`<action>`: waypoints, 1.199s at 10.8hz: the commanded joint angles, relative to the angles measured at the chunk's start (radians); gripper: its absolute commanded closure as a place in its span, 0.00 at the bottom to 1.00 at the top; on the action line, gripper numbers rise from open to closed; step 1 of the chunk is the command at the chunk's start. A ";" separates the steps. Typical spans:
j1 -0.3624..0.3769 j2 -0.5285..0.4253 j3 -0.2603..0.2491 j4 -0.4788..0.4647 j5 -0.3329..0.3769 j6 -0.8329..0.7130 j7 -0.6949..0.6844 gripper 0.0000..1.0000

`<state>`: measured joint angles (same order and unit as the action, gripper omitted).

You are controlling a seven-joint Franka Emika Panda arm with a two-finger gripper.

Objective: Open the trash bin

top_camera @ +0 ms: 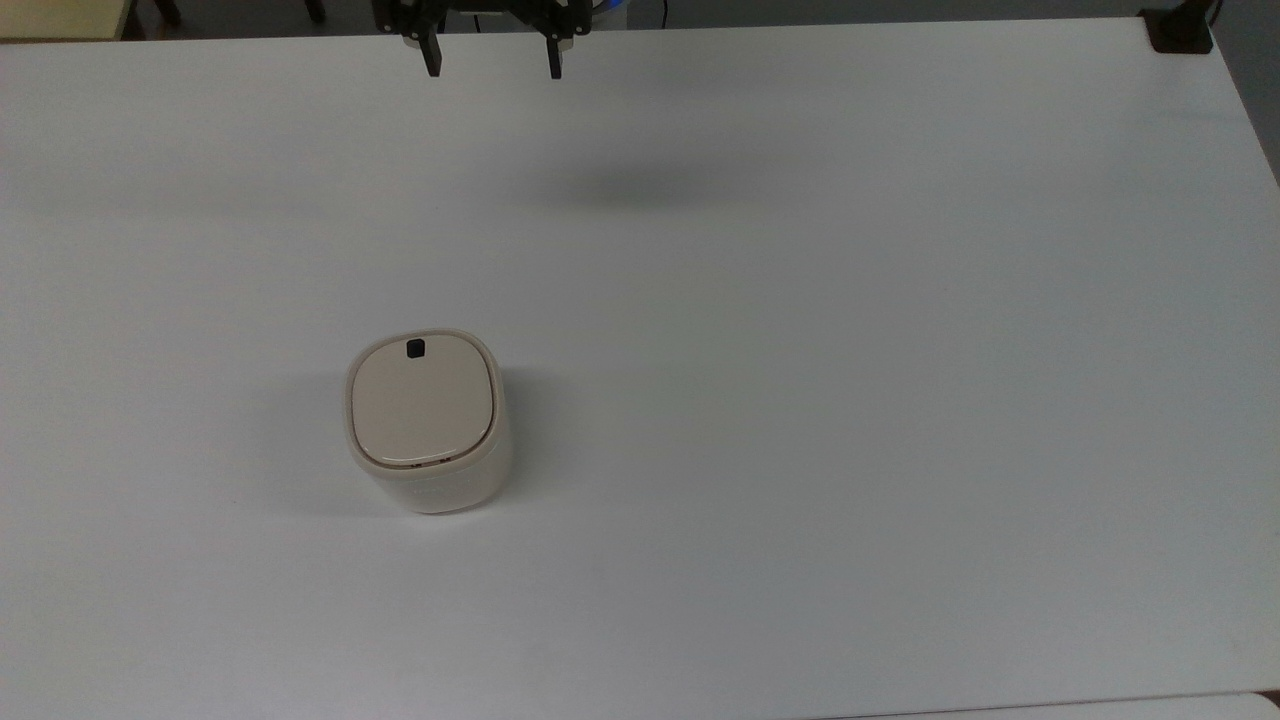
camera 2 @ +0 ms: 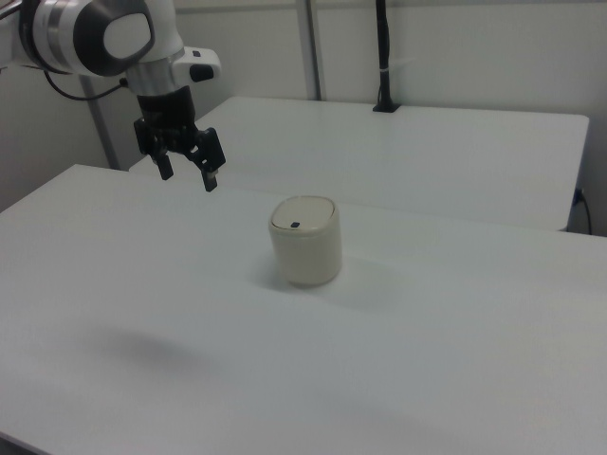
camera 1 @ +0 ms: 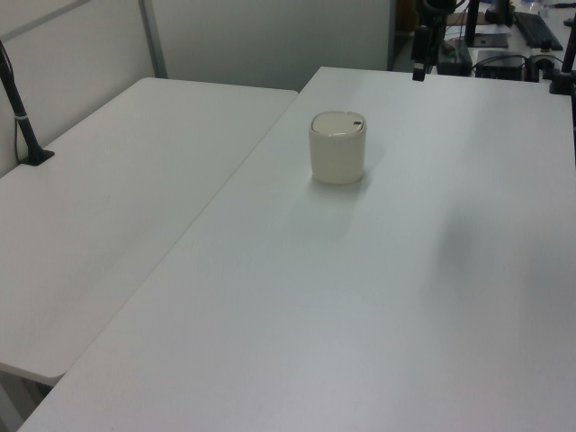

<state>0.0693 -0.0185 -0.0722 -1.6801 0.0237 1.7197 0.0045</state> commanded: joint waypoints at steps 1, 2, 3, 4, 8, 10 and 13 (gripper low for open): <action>0.001 0.003 0.000 0.008 0.013 0.009 -0.017 0.00; 0.001 0.003 0.000 0.008 0.013 0.009 -0.017 0.00; 0.001 0.002 0.000 0.008 0.013 0.008 -0.017 0.00; 0.003 0.000 0.000 0.008 0.013 0.005 -0.018 0.00; 0.001 -0.003 -0.001 0.007 0.009 0.001 -0.056 0.00; -0.002 -0.003 -0.001 0.007 0.009 -0.005 -0.217 0.00; -0.006 -0.001 -0.001 0.008 0.009 -0.008 -0.230 0.02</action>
<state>0.0682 -0.0185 -0.0723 -1.6792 0.0237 1.7197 -0.2036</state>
